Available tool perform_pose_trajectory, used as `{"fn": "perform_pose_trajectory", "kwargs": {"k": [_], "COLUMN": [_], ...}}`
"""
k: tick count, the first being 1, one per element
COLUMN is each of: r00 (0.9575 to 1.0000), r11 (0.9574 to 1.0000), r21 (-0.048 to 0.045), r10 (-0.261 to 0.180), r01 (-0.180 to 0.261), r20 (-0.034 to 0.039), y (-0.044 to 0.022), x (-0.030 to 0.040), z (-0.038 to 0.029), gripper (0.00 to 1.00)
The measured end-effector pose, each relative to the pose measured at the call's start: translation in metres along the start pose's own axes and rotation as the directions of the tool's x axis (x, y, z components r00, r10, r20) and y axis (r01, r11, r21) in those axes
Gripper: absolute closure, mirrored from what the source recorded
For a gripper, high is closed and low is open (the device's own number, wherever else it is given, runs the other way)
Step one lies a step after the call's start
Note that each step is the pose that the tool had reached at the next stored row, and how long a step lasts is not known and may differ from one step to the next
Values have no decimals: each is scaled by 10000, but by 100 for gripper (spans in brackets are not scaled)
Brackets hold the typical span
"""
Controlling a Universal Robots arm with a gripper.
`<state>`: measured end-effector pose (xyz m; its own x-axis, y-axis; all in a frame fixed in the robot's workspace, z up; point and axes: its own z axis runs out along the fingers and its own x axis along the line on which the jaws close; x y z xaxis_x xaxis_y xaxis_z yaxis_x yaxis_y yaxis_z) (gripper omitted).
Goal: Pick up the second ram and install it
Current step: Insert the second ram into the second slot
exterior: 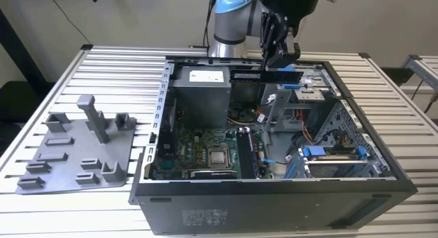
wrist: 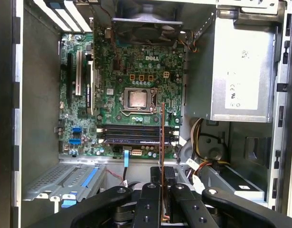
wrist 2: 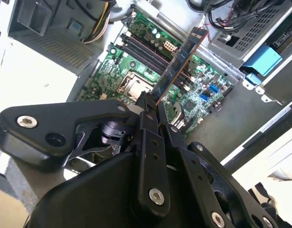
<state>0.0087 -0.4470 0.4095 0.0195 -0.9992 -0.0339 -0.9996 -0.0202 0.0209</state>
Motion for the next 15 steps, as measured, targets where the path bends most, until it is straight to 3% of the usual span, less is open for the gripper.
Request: {"fn": "perform_pose_trajectory", "kwargs": {"k": [9, 15], "r00": [9988, 9934], "r11": [9988, 9934], "r21": [16, 37], "r10": [489, 1144], "r01": [-489, -1144], "r20": [11, 26], "y": [0, 0], "x": [0, 1], "z": [0, 0], "gripper": [86, 86]}}
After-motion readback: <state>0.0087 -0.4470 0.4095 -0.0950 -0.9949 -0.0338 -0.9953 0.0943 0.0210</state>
